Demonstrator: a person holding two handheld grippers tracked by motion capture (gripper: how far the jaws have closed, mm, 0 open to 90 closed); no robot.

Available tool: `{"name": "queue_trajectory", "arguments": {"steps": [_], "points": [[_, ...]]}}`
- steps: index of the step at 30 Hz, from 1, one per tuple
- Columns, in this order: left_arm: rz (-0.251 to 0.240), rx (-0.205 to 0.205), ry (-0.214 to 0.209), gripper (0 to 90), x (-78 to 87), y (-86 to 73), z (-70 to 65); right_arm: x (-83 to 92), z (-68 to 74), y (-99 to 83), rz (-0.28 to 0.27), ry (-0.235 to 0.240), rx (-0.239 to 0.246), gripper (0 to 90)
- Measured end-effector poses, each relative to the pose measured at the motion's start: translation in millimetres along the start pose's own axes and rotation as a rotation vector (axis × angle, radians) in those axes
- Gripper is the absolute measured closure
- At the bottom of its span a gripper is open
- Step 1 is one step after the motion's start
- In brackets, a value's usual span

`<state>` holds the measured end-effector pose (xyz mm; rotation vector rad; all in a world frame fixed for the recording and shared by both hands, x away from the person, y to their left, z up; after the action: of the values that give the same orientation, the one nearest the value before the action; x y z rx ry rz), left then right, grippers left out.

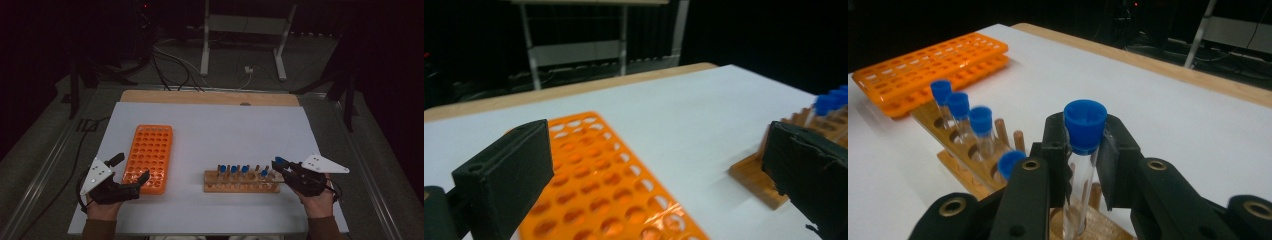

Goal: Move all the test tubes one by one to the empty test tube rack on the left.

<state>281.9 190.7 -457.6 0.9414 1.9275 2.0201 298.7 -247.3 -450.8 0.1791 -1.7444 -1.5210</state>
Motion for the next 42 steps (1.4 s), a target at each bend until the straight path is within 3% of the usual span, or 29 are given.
{"name": "queue_trajectory", "arguments": {"steps": [4, 11, 17, 34, 42], "points": [[0.0, -0.024, -0.025, 0.9, -3.3, 4.9, -7.0, 3.7, -2.1, 9.6, -0.009, 0.01, -0.007, 76.5], [-0.01, 0.008, -0.079, 0.9, -7.5, 17.5, -15.1, 8.5, -0.9, 29.1, -0.037, 0.014, 0.006, 76.5], [-0.011, 0.004, -0.099, 2.5, -16.0, 27.4, -21.1, 7.1, 3.9, 48.2, -0.064, 0.017, 0.027, 76.5], [0.003, -0.039, -0.211, 4.4, -52.6, 49.0, -60.1, -29.8, 40.6, 85.8, -0.103, 0.108, 0.066, 76.6], [0.033, -0.098, -0.253, 7.6, -72.7, 56.5, -85.7, -42.9, 62.1, 99.1, -0.105, 0.156, 0.095, 76.5]]}}
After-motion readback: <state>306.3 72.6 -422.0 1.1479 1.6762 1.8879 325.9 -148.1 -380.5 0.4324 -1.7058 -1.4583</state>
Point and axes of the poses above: each handheld gripper's, and its own axes: x roughly backward along the jaws, y roughly out of its top, z roughly to its left, the point moved 7 cm from there along -x, roughly forward along the jaws, and after that the axes turned 3 degrees about z, right-handed, at the moved point
